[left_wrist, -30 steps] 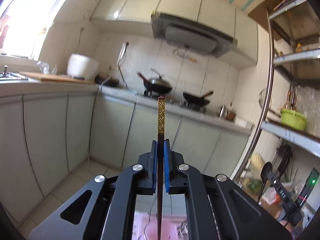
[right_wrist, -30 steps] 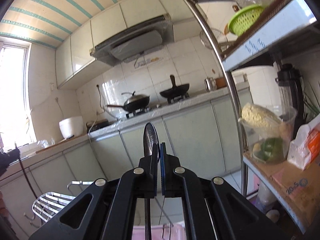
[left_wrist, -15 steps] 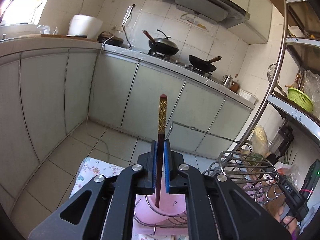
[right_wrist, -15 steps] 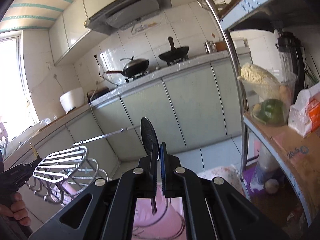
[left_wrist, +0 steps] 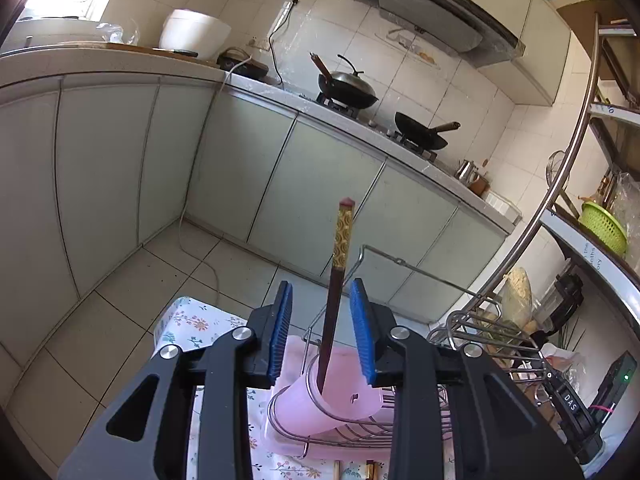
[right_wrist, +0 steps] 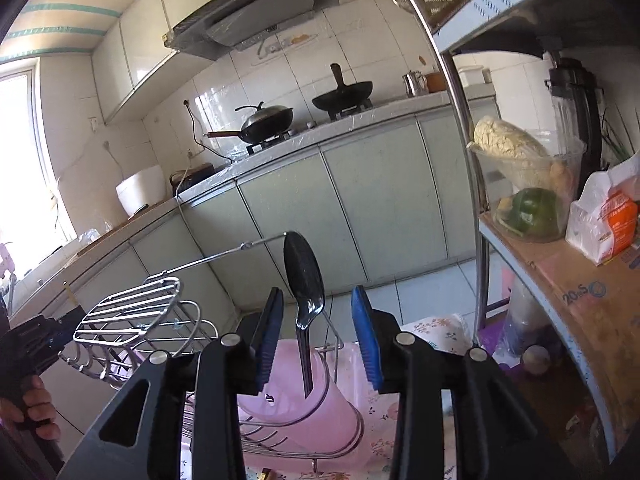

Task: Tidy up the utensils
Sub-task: 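Lower chopstick into pink cup and open left gripper while right drops spoon in, then grasp a clear plastic fork with left gripper while right grasps another black spoon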

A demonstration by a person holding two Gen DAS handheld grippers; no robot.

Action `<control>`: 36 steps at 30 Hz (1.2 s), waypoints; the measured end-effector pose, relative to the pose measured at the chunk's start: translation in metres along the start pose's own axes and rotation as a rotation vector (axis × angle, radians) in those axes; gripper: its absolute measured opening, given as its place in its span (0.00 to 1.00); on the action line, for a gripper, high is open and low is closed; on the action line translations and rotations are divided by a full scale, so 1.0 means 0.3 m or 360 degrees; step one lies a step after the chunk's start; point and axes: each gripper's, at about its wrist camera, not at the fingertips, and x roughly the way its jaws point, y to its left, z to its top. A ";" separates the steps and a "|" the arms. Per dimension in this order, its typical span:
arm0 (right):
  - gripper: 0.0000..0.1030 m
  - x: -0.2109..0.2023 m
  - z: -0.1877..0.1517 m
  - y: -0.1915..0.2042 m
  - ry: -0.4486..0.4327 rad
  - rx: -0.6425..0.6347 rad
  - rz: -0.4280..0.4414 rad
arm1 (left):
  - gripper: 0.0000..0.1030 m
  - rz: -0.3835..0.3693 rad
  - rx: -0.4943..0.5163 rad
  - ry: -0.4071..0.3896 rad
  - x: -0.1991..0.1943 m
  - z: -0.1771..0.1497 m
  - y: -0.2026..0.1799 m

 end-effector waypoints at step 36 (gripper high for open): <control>0.23 -0.033 -0.489 0.008 0.0961 0.0065 0.0253 | 0.29 -0.0096 0.0573 0.0944 0.022 -0.621 -0.133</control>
